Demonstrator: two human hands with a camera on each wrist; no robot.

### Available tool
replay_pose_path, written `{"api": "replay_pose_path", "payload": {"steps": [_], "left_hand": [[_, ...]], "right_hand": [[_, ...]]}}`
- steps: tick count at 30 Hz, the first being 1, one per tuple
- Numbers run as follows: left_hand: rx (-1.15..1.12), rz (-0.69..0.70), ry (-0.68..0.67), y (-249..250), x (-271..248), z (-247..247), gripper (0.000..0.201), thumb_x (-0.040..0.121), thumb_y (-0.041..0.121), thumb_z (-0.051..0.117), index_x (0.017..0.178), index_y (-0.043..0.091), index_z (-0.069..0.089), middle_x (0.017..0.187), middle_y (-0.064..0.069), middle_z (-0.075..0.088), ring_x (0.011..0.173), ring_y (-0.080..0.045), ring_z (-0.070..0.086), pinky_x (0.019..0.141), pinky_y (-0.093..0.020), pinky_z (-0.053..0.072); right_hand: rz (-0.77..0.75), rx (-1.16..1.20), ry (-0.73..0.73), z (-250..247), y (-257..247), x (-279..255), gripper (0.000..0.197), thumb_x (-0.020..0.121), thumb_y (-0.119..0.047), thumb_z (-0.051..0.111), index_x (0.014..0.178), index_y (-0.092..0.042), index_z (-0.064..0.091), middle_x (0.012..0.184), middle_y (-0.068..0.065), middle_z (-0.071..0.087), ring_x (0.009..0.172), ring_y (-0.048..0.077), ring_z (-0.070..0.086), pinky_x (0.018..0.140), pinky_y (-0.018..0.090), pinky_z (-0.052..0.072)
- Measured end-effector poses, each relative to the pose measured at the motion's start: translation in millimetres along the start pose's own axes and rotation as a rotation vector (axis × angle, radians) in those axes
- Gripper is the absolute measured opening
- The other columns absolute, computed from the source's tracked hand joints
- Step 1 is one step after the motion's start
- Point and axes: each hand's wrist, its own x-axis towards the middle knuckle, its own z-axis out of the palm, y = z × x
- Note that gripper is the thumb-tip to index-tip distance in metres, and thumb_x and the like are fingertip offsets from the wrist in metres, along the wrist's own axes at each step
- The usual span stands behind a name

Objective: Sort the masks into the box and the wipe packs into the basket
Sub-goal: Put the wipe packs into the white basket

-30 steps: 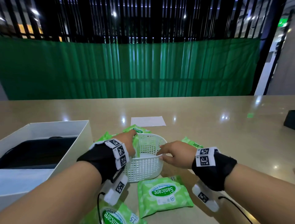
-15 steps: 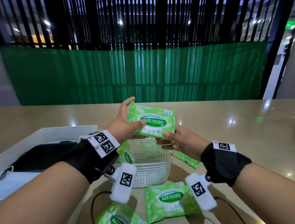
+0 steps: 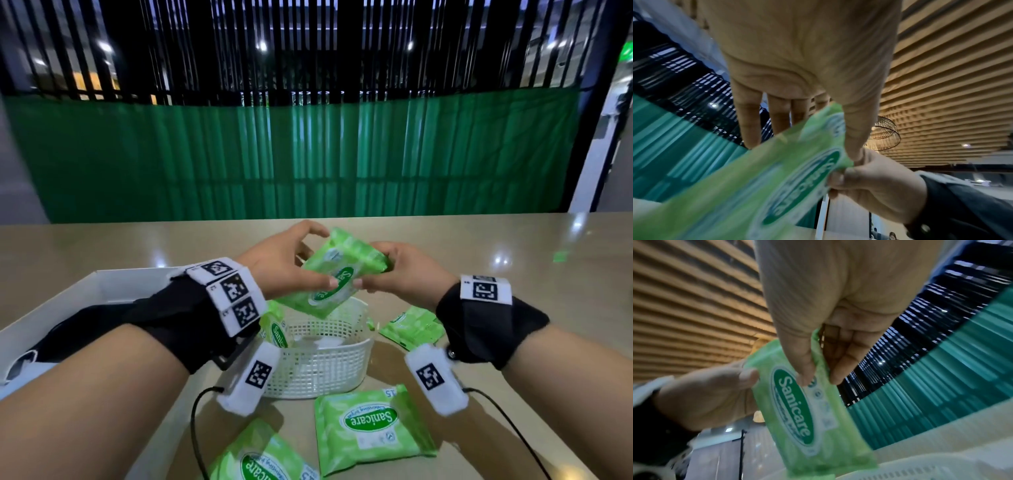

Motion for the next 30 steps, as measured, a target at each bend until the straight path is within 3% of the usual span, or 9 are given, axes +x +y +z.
{"api": "replay_pose_path", "payload": {"steps": [2,6,8,11,14,17,19,24,30], "left_hand": [[0.138,0.041,0.002,8,0,5,0.059,0.071,0.035,0.078,0.118,0.041,0.044,0.100,0.007,0.061,0.092,-0.010,0.061,0.086,-0.029,0.049],[0.324,0.011,0.107,4,0,15,0.025,0.076,0.031,0.074,0.094,0.033,0.056,0.093,0.010,0.063,0.086,-0.012,0.059,0.072,-0.025,0.045],[0.348,-0.017,0.147,-6,0,17,0.020,0.080,0.031,0.071,0.090,0.030,0.054,0.096,0.006,0.062,0.083,-0.015,0.058,0.065,-0.024,0.041],[0.302,-0.100,0.277,-26,2,18,0.023,0.082,0.031,0.069,0.089,0.024,0.048,0.088,0.001,0.058,0.076,-0.019,0.054,0.054,-0.025,0.033],[0.154,-0.211,0.414,-47,5,18,0.030,0.083,0.029,0.068,0.081,0.016,0.041,0.070,-0.001,0.049,0.064,-0.022,0.048,0.048,-0.026,0.030],[0.069,-0.293,0.492,-59,8,20,0.032,0.085,0.030,0.066,0.083,0.013,0.040,0.069,-0.002,0.046,0.066,-0.022,0.046,0.052,-0.030,0.030],[0.141,-0.343,0.438,-63,9,25,0.031,0.086,0.028,0.064,0.088,0.012,0.038,0.074,-0.001,0.044,0.072,-0.022,0.047,0.055,-0.031,0.029],[0.626,-0.476,-0.001,-68,7,43,0.039,0.083,0.030,0.059,0.109,0.013,0.035,0.081,0.000,0.049,0.076,-0.021,0.054,0.060,-0.029,0.041],[0.723,-0.510,-0.003,-59,12,40,0.055,0.080,0.040,0.063,0.118,0.014,0.033,0.082,0.002,0.054,0.075,-0.019,0.056,0.059,-0.027,0.040]], "right_hand": [[-0.074,-0.189,-0.001,3,-8,6,0.021,0.073,-0.011,0.078,0.078,-0.027,0.065,0.072,-0.005,0.068,0.062,0.001,0.057,0.064,0.019,0.047],[-0.102,-0.265,-0.029,15,-6,14,0.023,0.073,-0.014,0.079,0.084,-0.028,0.065,0.077,-0.008,0.067,0.066,0.002,0.058,0.068,0.021,0.050],[-0.061,-0.328,-0.085,19,7,15,0.030,0.077,-0.021,0.076,0.103,-0.026,0.062,0.098,-0.005,0.068,0.086,0.007,0.062,0.085,0.029,0.052],[0.055,-0.587,-0.254,21,30,9,0.058,0.085,-0.035,0.067,0.137,-0.023,0.043,0.140,-0.006,0.047,0.126,0.012,0.046,0.104,0.024,0.033],[0.041,-0.717,-0.374,28,50,0,0.057,0.092,-0.044,0.053,0.143,-0.022,0.038,0.155,-0.005,0.026,0.141,0.011,0.026,0.110,0.022,0.022],[0.013,-0.693,-0.394,36,60,-2,0.047,0.097,-0.043,0.043,0.139,-0.022,0.044,0.156,-0.006,0.024,0.143,0.009,0.022,0.112,0.023,0.020],[0.024,-0.668,-0.387,38,62,-2,0.045,0.097,-0.043,0.042,0.136,-0.020,0.048,0.154,-0.006,0.029,0.141,0.010,0.027,0.109,0.021,0.023],[0.049,-0.647,-0.364,41,71,2,0.041,0.097,-0.041,0.044,0.128,-0.017,0.057,0.145,-0.002,0.044,0.131,0.014,0.042,0.102,0.022,0.030],[0.047,-0.595,-0.357,42,73,0,0.036,0.098,-0.036,0.046,0.119,-0.013,0.063,0.144,-0.002,0.045,0.130,0.013,0.042,0.101,0.021,0.029]]}}
